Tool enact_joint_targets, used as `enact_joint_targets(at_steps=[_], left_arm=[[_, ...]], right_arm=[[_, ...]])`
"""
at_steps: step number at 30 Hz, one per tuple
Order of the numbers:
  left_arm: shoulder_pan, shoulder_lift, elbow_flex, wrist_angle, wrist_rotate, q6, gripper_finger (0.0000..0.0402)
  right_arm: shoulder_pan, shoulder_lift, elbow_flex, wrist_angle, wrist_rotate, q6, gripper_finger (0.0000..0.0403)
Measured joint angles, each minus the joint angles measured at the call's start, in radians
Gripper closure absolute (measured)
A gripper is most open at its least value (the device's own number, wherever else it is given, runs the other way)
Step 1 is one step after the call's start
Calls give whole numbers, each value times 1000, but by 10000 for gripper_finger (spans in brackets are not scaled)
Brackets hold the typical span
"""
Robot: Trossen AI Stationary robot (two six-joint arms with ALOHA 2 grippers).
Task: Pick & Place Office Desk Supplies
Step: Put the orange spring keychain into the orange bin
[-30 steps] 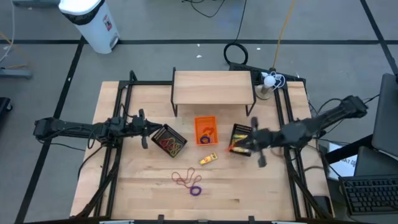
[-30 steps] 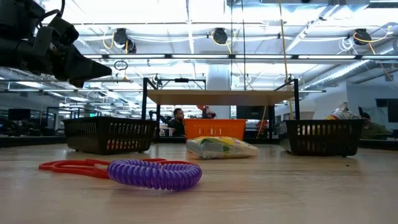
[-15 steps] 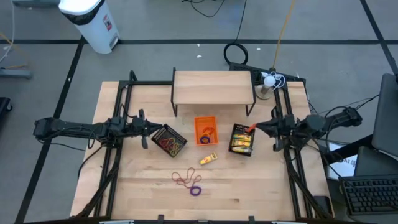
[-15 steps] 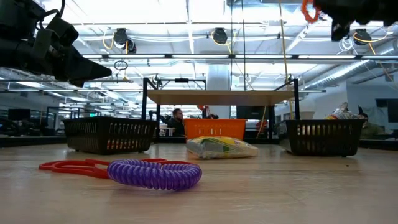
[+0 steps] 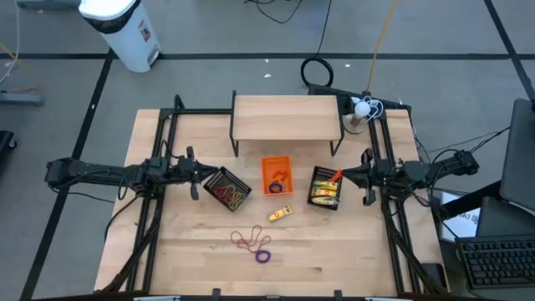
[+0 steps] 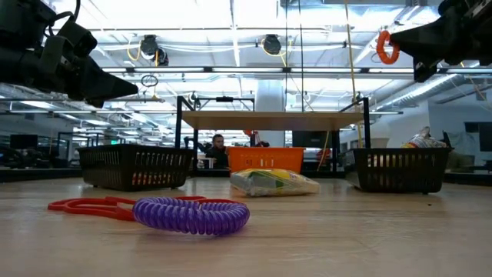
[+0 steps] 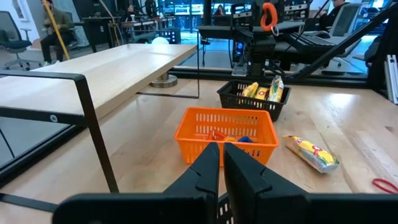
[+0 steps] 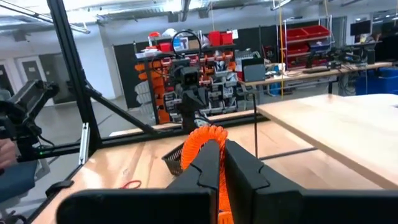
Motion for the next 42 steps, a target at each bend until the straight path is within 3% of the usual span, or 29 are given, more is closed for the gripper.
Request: enact_joint_targets(at_steps=[9,17,23,30,36,42], left_arm=[[0,0,0,0,0,2,376],[0,0,0,1,0,29,376],[0,0,0,44,0,28,376],[0,0,0,60,0,27,376],[0,0,0,59,0,21,376],[0,0,0,58,1,21,376]], right_arm=[[0,67,71,11,50,-6,403],[-34,465,294,2,61,-16,403],[-125,849,548,-43,-71,-30,403],[-278,1214,806,-250,-274,-48,403],[-370,1415,902,-269,-383,-64,403],[-424,1505,913,-270,-457,-62,403]])
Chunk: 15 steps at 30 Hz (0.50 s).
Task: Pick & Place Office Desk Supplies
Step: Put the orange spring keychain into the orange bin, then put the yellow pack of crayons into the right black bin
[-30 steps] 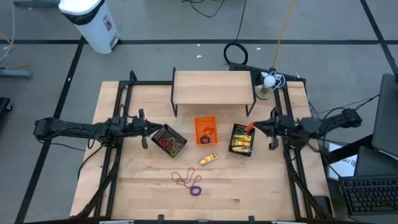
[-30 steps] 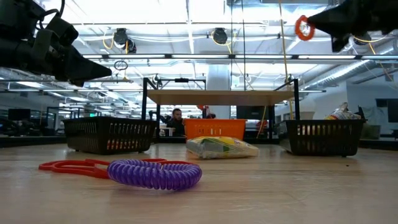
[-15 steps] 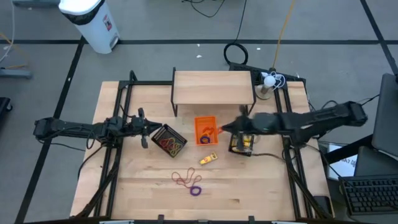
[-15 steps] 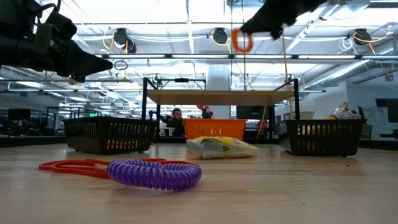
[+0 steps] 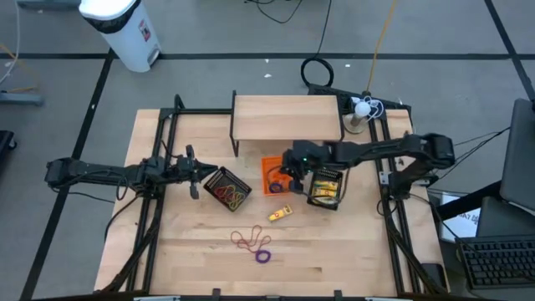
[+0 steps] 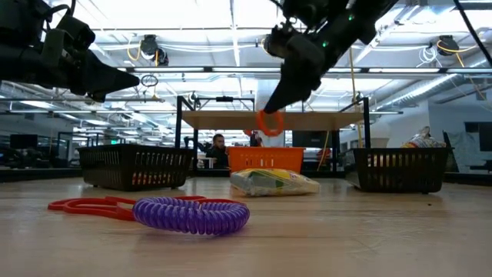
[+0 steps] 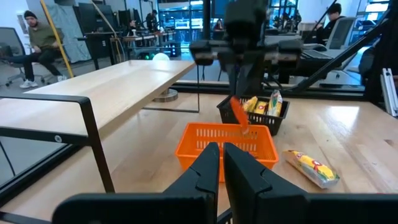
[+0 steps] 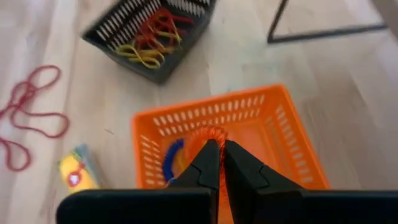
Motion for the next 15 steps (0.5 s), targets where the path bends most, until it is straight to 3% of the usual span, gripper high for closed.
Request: enact_joint_targets(at_steps=[5,12,15], left_arm=[[0,0,0,-1,0,0,376],[0,0,0,-2,1,0,376],[0,0,0,-2,1,0,376]], right_arm=[[-8,38,0,11,0,14,386],[-16,-12,0,-31,1,74,248],[-17,-83,-1,-72,2,78,220]])
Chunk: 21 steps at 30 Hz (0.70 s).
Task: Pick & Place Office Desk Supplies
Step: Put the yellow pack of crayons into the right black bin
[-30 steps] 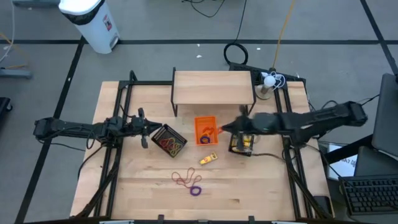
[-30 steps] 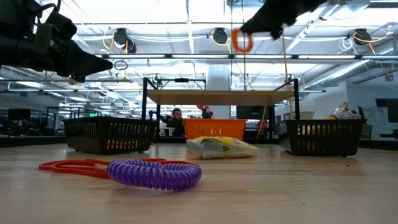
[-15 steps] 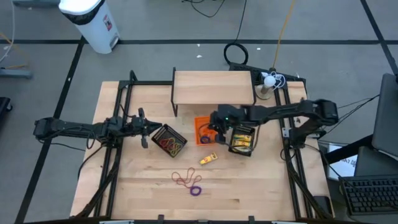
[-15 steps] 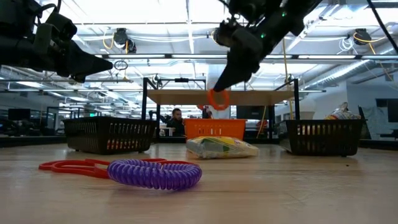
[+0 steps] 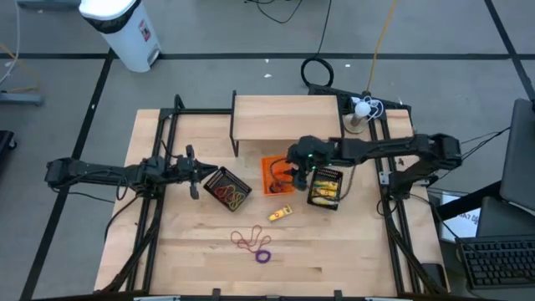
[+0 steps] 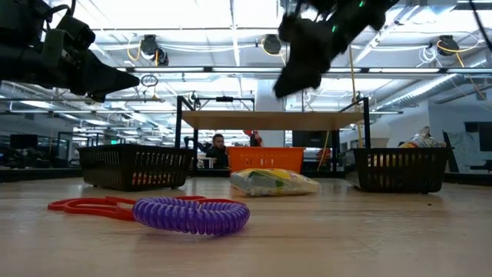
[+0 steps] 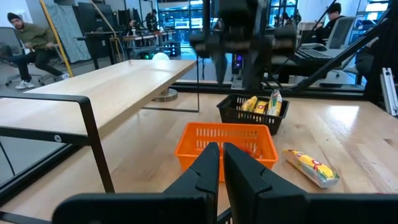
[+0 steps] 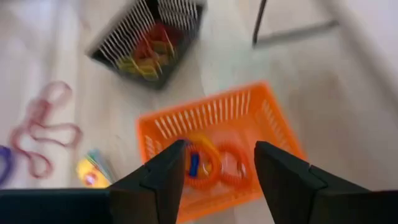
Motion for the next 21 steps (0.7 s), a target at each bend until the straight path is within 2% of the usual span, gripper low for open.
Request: enact_joint_targets(at_steps=[3,5,8,9,16,21], left_arm=[[0,0,0,0,0,0,376],[0,0,0,1,0,-5,376],[0,0,0,1,-1,-23,376],[0,0,0,1,0,-24,376],[0,0,0,0,-1,-32,376],[0,0,0,0,-1,-35,376]], right_arm=[[0,-112,-1,-10,2,-32,243],[0,-214,-18,14,2,-50,287],[-3,-384,-77,100,-3,-78,374],[-5,-441,-102,114,-4,-81,388],[-23,-825,-299,146,-7,-54,401],[-21,-1035,-459,173,-3,-30,402]])
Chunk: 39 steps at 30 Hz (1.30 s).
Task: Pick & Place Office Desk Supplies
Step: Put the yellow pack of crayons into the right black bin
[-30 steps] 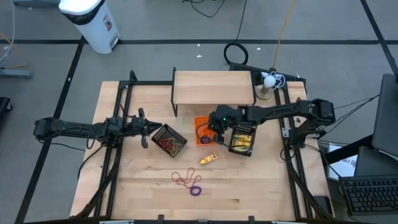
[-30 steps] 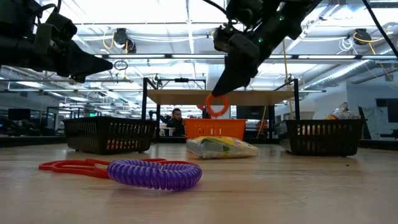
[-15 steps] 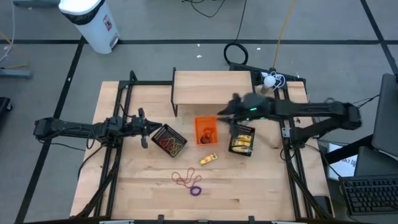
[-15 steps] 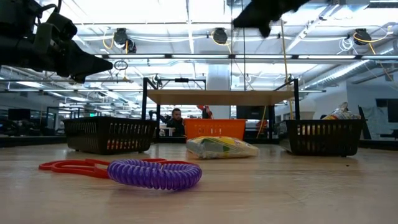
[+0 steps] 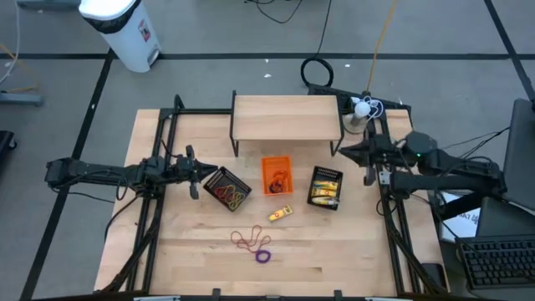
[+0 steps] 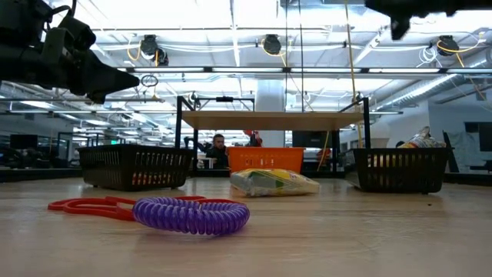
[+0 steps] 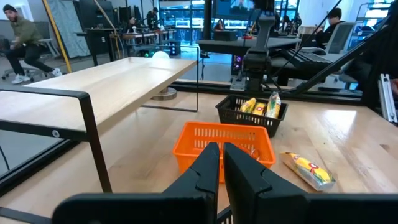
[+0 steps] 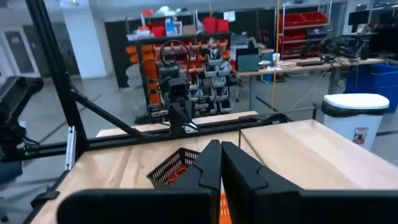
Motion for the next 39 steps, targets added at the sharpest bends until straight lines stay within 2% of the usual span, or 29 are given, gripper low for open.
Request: enact_joint_targets(at_steps=[5,11,16,20,26,33,39], left_arm=[[0,0,0,-2,-11,-59,376],[0,0,0,-14,-35,-114,376],[0,0,6,-31,-64,-142,376],[-14,45,85,-187,-77,-169,376],[-95,284,296,-336,-131,-176,376],[-210,699,631,-468,-131,-173,376],[-271,1031,907,-551,-129,-236,364]], right_arm=[[0,-168,-142,-1,1,48,402],[0,-312,-268,2,-23,91,403],[0,-376,-348,-1,-27,107,403],[0,-384,-398,-3,-26,124,403],[0,-380,-457,-4,-22,132,403],[0,-381,-479,-7,-18,136,403],[0,-381,-479,-7,-18,135,402]])
